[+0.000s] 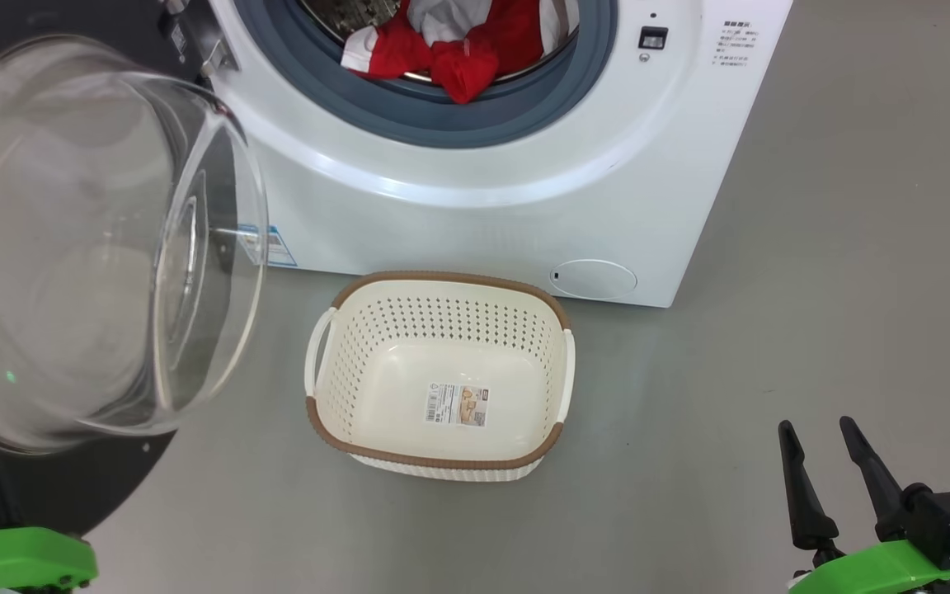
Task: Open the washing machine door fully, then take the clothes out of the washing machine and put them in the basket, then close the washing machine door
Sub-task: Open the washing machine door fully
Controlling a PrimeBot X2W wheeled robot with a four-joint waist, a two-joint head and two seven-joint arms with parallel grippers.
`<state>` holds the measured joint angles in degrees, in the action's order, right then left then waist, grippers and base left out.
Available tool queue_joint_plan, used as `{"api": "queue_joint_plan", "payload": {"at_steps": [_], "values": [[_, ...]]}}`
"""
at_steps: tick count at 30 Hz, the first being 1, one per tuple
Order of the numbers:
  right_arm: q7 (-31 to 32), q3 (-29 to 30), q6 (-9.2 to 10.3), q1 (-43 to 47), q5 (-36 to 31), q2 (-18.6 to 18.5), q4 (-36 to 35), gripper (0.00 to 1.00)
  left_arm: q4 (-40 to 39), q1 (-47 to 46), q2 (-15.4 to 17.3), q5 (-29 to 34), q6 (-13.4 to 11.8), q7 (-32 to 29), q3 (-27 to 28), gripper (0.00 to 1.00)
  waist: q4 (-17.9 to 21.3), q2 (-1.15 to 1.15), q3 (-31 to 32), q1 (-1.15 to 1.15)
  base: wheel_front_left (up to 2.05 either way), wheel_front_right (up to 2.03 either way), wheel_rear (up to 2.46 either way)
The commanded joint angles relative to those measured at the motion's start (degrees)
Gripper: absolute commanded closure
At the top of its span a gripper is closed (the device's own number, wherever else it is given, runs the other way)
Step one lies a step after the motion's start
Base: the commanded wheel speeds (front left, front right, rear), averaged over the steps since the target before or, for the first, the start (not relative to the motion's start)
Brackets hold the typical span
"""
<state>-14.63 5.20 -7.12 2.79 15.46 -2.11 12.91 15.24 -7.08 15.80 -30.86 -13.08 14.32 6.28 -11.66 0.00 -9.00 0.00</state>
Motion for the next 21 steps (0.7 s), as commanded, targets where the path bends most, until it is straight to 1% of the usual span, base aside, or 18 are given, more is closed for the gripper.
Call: {"api": "queue_joint_plan", "payload": {"at_steps": [1, 7, 8, 10, 21], "values": [[-0.4, -0.9, -0.36, -2.3, -1.2, -0.8, -1.5, 0.00, 0.1, -3.0, 2.2, 1.0, 0.5, 0.7, 4.2, 1.00, 0.0, 0.00, -0.2, 0.00, 0.00, 0.00, 0.00], [-0.4, -0.7, -0.36, -2.8, -1.6, -0.8, -1.4, 0.00, 3.6, -4.7, 1.7, 2.9, 2.7, 0.7, 9.1, 1.00, 0.0, 0.00, -0.7, 0.00, 0.00, 0.00, 0.00], [-0.4, -0.7, -0.36, -2.8, -1.6, -0.8, -1.4, 0.00, 3.6, -4.7, 1.7, 2.9, 2.7, 0.7, 9.1, 1.00, 0.0, 0.00, -0.7, 0.00, 0.00, 0.00, 0.00], [-0.4, -0.6, -0.36, -2.9, -1.7, -0.8, -1.4, 0.00, 4.3, -5.1, 1.5, 3.6, 3.5, 0.7, 10.4, 1.00, 0.0, 0.00, -0.7, 0.00, 0.00, 0.00, 0.00], [-0.4, -0.9, -0.36, -2.9, -1.7, -0.8, -1.3, 0.00, 5.6, -5.4, -1.6, 8.2, 6.4, 0.7, 15.0, 1.00, -0.1, 0.00, -0.2, 0.00, 0.00, 0.00, 0.00]]}}
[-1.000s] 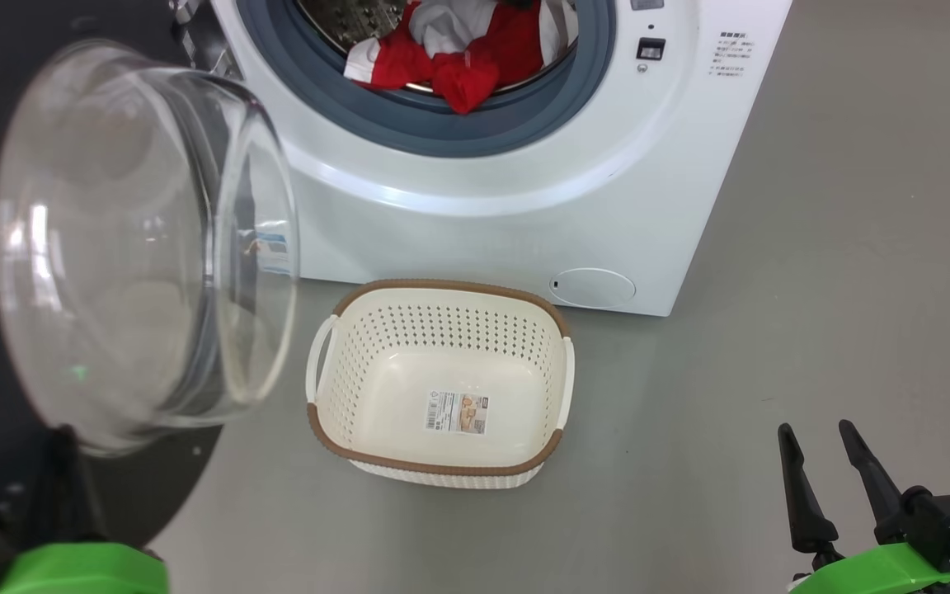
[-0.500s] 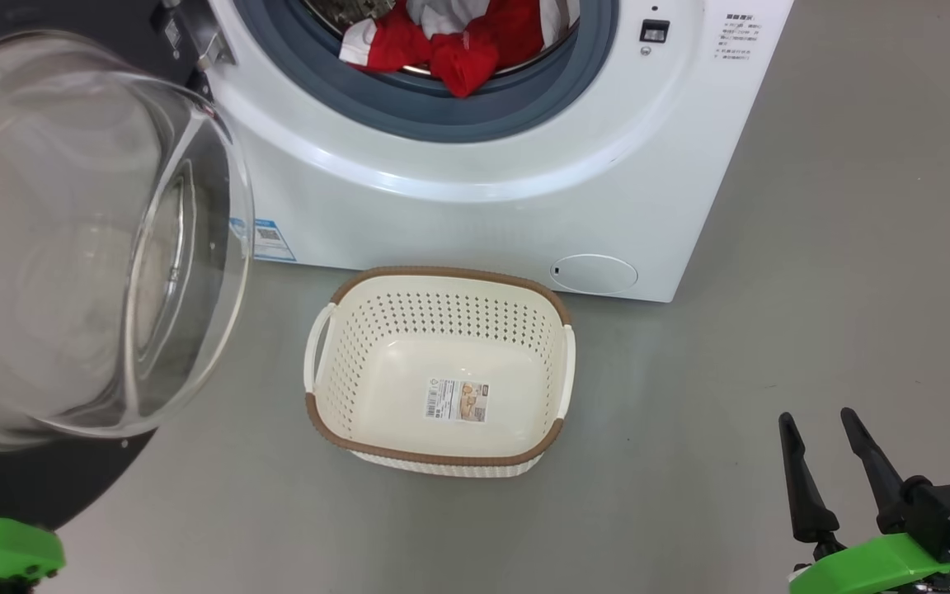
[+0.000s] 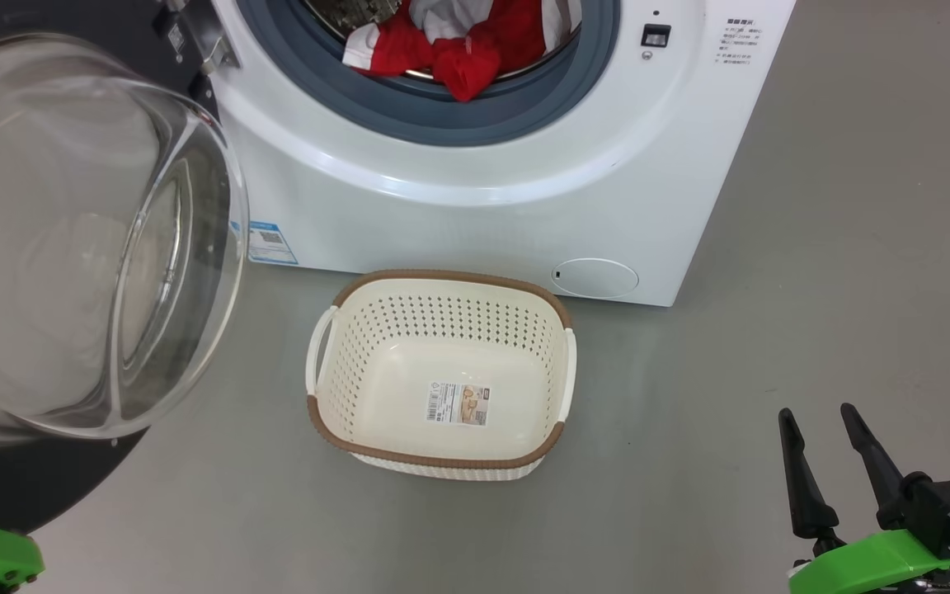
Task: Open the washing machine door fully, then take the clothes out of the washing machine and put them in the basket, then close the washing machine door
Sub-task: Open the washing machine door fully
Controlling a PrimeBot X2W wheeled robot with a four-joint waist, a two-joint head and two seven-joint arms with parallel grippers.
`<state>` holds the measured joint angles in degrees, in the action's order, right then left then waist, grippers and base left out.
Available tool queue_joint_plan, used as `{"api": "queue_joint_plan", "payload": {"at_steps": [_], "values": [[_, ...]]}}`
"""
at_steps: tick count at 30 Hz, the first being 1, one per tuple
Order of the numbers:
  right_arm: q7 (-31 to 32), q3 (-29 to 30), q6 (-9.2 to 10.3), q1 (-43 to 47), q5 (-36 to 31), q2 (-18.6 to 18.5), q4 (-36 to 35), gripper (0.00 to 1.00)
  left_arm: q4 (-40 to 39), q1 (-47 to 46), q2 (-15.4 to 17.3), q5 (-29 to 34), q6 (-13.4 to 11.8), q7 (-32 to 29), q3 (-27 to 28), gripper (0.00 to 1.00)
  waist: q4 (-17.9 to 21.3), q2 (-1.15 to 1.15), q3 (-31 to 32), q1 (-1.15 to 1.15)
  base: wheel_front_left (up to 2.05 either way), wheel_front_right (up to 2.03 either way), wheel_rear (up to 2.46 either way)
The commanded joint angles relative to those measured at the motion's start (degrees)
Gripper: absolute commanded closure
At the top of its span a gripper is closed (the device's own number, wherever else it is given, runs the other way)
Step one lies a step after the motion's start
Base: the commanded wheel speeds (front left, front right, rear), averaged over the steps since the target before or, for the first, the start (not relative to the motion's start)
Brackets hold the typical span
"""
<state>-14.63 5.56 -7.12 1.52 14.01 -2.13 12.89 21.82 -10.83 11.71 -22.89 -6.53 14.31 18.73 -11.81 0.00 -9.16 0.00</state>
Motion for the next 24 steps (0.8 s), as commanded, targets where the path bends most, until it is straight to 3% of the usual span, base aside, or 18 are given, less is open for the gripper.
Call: {"api": "queue_joint_plan", "payload": {"at_steps": [1, 12, 23, 24], "values": [[-0.4, -1.4, -0.36, -1.6, -0.3, -0.8, -1.2, 0.00, -1.2, -1.5, 2.2, 0.7, 0.0, 0.7, 2.8, 1.00, 0.0, 0.00, 0.0, 0.00, 0.00, 0.00, 0.00], [-0.4, -1.9, -0.36, -1.6, 0.3, -0.8, -0.7, 0.00, -10.7, 5.3, -3.6, 5.0, 1.0, 0.7, 2.3, 1.00, 0.6, 0.00, 1.2, 0.00, 0.00, 0.00, 0.00], [-0.4, -3.1, -0.36, -1.0, 0.8, -0.8, -0.4, 0.00, -22.5, 13.8, -7.4, 7.7, 1.4, -2.1, -6.2, 1.00, 2.1, 0.00, 2.8, 0.00, 0.00, 0.00, 0.00], [-0.4, -3.3, -0.36, -0.9, 0.9, -0.8, -0.3, 0.00, -23.3, 14.2, -7.5, 7.9, 1.3, -2.6, -6.9, 0.84, 2.4, 0.00, 3.1, 0.00, 0.00, 0.00, 0.00]]}}
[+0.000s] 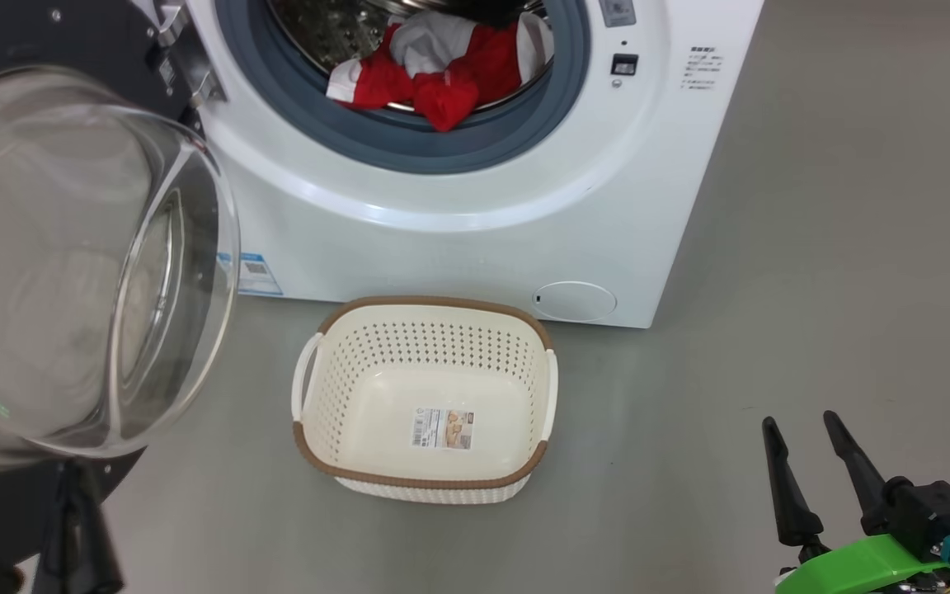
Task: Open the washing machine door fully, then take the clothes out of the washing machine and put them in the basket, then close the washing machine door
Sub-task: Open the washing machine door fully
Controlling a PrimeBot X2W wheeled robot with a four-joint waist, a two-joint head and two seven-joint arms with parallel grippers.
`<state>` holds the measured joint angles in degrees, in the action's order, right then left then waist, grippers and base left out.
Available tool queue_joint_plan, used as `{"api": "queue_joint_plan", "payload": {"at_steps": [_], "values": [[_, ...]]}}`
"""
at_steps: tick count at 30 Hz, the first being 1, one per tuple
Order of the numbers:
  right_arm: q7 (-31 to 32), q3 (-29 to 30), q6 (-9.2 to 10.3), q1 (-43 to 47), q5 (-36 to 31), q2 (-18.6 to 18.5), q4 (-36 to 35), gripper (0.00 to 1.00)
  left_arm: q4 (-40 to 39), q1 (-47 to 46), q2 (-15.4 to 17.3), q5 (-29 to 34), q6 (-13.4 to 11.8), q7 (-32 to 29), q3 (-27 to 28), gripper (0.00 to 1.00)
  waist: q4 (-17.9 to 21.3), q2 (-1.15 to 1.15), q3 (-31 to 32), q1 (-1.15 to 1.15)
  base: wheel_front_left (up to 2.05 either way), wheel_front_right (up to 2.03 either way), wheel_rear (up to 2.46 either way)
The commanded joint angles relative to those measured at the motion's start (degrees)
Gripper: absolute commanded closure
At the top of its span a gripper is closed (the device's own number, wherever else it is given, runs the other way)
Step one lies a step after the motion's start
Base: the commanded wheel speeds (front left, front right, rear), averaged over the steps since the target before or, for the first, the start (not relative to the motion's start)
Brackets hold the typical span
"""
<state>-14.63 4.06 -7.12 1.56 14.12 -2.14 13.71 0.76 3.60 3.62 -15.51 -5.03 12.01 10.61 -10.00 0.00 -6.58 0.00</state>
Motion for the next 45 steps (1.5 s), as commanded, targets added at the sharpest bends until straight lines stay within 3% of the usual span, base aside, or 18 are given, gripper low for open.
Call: {"api": "queue_joint_plan", "payload": {"at_steps": [1, 3, 4, 5, 6, 7, 24, 45], "values": [[-0.4, -1.9, -0.36, -0.9, 0.8, -0.7, -1.0, 0.00, -3.1, 0.2, 0.5, 0.7, -0.3, -0.7, 0.5, 0.68, 0.8, 0.00, 0.6, 0.00, 0.00, 0.00, 0.00], [-0.4, -2.1, -0.36, -0.8, 0.9, -0.7, -1.0, 0.00, -4.7, 0.8, 0.3, 1.1, -0.5, -1.6, -0.8, 0.49, 1.4, 0.00, 1.1, 0.00, 0.00, 0.00, 0.00], [-0.4, -2.2, -0.36, -0.7, 1.0, -0.7, -1.0, 0.00, -5.4, 1.0, 0.2, 1.3, -0.6, -2.0, -1.6, 0.27, 1.6, 0.00, 1.3, 0.00, 0.00, 0.00, 0.00], [-0.4, -2.3, -0.36, -0.6, 1.0, -0.7, -1.0, 0.00, -6.0, 1.3, 0.2, 1.5, -0.6, -2.5, -2.3, 0.11, 1.9, 0.00, 1.5, 0.00, 0.00, 0.00, 0.00], [-0.4, -2.3, -0.36, -0.6, 1.0, -0.7, -1.0, 0.00, -6.0, 1.3, 0.2, 1.5, -0.6, -2.5, -2.3, 0.11, 1.9, 0.00, 1.5, 0.00, 0.00, 0.00, 0.00], [-0.4, -2.4, -0.36, -0.4, 1.1, -0.7, -1.0, 0.00, -6.4, 1.5, 0.1, 1.6, -0.5, -3.1, -3.0, 0.00, 2.3, 0.00, 1.6, 0.00, 0.00, 0.00, 0.00], [-0.4, -4.0, -0.36, 1.8, 1.4, -0.7, -1.5, 0.00, -6.7, 2.3, -0.4, 1.2, 1.2, -6.7, -12.0, 0.00, 7.8, 0.00, 4.0, 0.00, 0.00, 0.00, 0.00], [-0.4, -4.2, -0.36, 4.1, 1.3, -0.7, -2.6, 0.00, -4.5, 4.2, -0.3, 0.2, 0.8, -6.2, -14.8, 0.00, 10.4, 0.00, 6.8, 0.00, 0.00, 0.00, 0.00]]}}
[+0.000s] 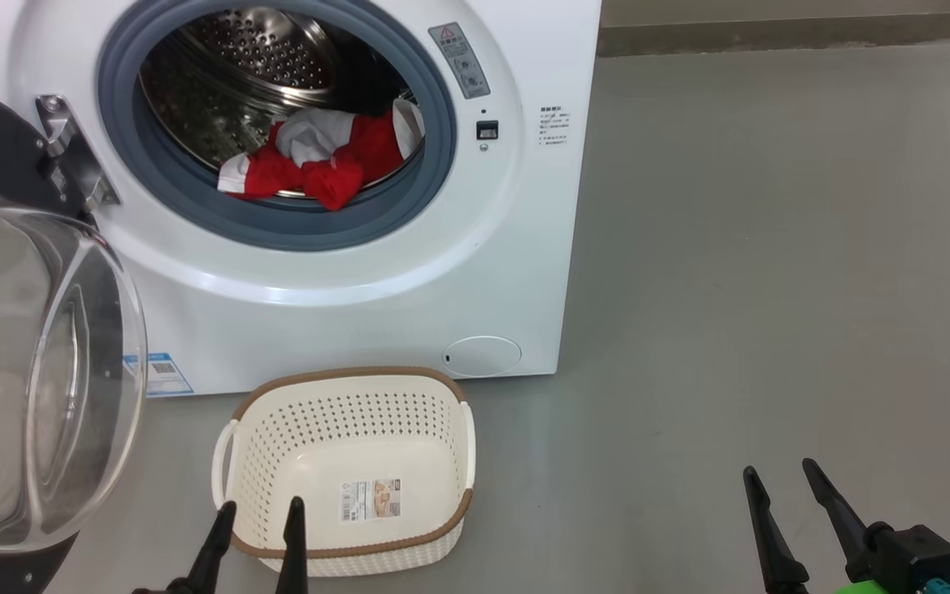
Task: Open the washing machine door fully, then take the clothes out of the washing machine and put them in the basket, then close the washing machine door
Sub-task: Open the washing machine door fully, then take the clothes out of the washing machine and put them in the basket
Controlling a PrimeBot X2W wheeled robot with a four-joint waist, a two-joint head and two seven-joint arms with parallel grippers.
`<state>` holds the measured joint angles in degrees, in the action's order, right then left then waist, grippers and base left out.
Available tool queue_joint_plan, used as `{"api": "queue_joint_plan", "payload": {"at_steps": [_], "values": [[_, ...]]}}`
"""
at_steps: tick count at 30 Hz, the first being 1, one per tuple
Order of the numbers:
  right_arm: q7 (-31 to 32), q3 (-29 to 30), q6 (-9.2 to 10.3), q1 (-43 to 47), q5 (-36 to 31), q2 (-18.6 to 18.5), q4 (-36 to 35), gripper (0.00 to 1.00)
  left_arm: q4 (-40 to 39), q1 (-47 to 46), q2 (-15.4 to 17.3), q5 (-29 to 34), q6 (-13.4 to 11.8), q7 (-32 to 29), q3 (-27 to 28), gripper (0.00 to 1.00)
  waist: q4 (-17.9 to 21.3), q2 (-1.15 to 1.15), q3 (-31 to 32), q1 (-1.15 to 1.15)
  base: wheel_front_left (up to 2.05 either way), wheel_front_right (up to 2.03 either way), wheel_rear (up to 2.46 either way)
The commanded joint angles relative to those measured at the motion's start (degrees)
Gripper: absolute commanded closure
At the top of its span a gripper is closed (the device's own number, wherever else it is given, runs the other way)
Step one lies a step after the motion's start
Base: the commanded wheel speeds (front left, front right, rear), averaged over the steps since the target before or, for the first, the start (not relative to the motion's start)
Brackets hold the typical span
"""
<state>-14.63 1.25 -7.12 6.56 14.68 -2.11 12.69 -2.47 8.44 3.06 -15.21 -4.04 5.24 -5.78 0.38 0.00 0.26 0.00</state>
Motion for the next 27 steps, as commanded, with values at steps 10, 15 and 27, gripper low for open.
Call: {"api": "queue_joint_plan", "payload": {"at_steps": [10, 15, 27], "values": [[-0.4, -1.4, -0.36, -0.9, 1.0, -0.8, -1.5, 0.00, -0.6, -1.0, 0.7, -0.4, -0.4, 0.5, 1.4, 0.00, 0.2, 0.00, 0.0, 0.00, 0.00, 0.00, 0.00], [-0.4, -1.3, -0.36, -0.8, 0.9, -0.8, -1.4, 0.00, -0.2, -1.2, 0.9, -0.5, -0.5, 0.6, 1.3, 0.00, 0.1, 0.00, 0.1, 0.00, 0.00, 0.00, 0.00], [-0.4, -1.2, -0.36, -0.8, 1.0, -0.8, -1.3, 0.00, 0.3, -1.7, 1.1, -0.6, -0.7, 1.2, 0.6, 0.00, -0.1, 0.00, 0.1, 0.00, 0.00, 0.00, 0.00]]}}
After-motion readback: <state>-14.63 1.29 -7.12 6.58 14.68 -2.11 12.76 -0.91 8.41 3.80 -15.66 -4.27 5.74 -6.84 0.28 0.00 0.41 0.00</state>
